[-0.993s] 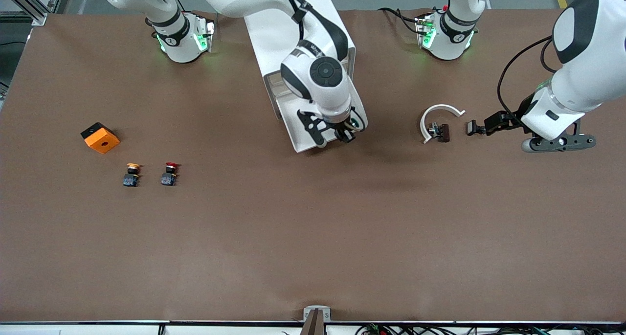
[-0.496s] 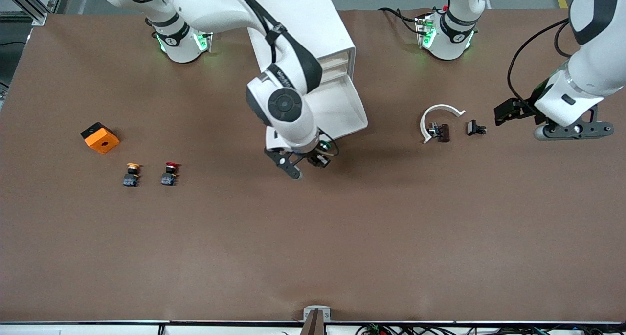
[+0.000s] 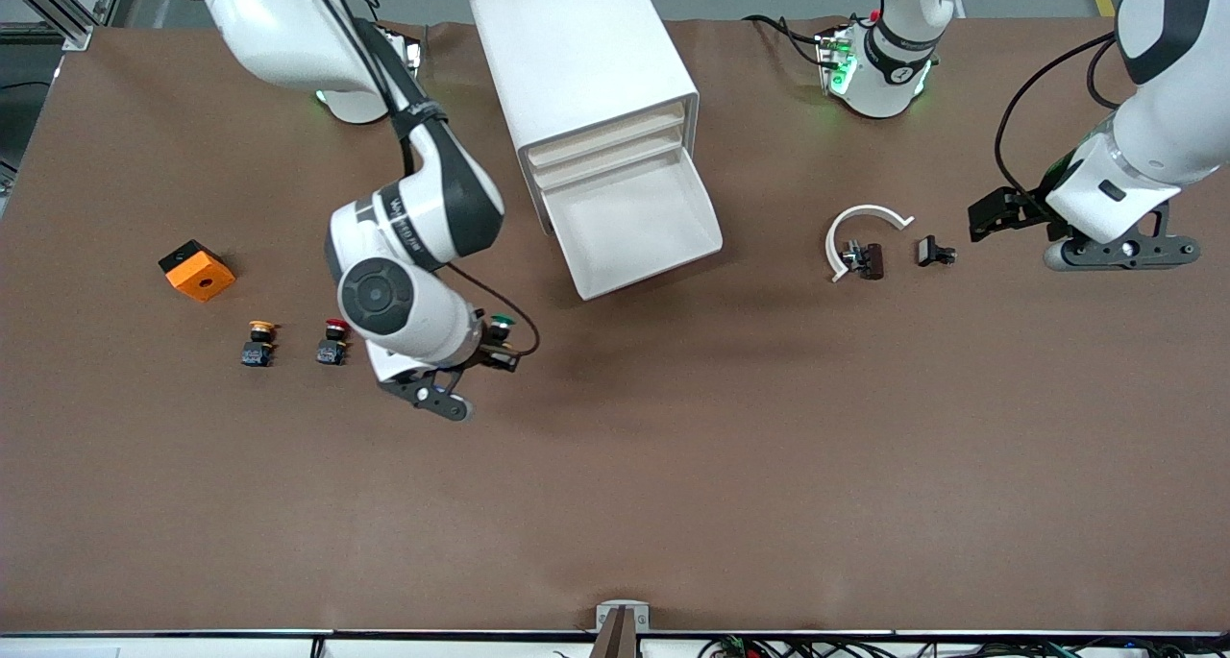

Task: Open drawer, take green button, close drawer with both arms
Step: 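Lift the green button out of the drawer with the right gripper, then carry the green button toward the red button while the left gripper pushes the drawer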

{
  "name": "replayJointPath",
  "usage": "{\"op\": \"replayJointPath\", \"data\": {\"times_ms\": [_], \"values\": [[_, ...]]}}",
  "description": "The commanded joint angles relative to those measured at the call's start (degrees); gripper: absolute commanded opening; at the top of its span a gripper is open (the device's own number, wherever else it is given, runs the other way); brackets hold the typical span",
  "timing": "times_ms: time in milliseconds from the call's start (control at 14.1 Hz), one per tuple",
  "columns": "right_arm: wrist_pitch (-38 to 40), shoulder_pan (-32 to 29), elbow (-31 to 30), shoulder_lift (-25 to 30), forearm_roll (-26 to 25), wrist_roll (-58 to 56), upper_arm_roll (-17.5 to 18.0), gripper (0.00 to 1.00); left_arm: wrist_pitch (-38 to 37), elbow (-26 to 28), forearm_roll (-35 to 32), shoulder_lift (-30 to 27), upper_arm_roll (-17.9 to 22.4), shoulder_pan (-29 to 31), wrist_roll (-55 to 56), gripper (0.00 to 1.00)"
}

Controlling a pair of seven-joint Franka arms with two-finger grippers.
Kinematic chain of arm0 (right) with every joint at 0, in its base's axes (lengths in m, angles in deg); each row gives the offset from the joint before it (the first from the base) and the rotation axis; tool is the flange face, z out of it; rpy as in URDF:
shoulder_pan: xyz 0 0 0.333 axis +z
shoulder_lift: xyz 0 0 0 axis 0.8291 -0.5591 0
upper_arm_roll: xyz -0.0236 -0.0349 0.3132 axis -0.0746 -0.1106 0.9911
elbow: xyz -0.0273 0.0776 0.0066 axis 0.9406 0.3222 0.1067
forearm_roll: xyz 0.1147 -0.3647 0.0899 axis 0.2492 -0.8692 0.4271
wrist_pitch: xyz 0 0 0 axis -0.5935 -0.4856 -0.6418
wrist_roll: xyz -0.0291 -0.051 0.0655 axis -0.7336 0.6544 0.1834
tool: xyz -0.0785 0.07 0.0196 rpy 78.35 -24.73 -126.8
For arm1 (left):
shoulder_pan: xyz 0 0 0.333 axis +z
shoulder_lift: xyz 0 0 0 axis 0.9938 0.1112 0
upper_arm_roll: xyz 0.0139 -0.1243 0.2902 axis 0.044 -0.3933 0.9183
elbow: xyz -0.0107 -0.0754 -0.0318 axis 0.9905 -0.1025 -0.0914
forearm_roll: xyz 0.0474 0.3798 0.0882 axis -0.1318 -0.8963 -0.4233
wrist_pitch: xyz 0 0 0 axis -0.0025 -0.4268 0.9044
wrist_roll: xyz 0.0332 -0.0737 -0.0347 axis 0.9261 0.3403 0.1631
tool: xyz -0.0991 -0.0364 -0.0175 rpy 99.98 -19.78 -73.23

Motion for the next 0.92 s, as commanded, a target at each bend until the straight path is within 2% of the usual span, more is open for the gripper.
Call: {"op": "replayJointPath", "data": {"times_ms": [0,284,496,638,851], "values": [[-1.2,-1.6,-5.4,2.2,-2.4,-4.5,1.1,0.00,5.3,4.4,1.8,-0.3,-1.8,0.0,0.3,1.00],[-11.6,-4.6,-17.9,6.2,-2.3,-13.7,1.2,0.00,14.1,8.2,1.8,3.7,-9.3,0.0,11.2,1.00],[-17.1,-9.4,-25.8,8.9,-2.2,-23.0,1.3,0.00,19.3,8.1,1.9,8.8,-15.2,-0.1,21.9,1.00],[-20.1,-10.9,-29.0,9.4,-2.2,-25.5,1.3,0.00,24.6,8.0,1.3,13.0,-18.2,-1.2,28.3,1.00],[-24.2,-11.0,-32.3,9.6,-2.1,-25.7,1.3,0.00,31.5,7.2,0.7,18.6,-18.5,-5.6,34.8,1.00]]}}
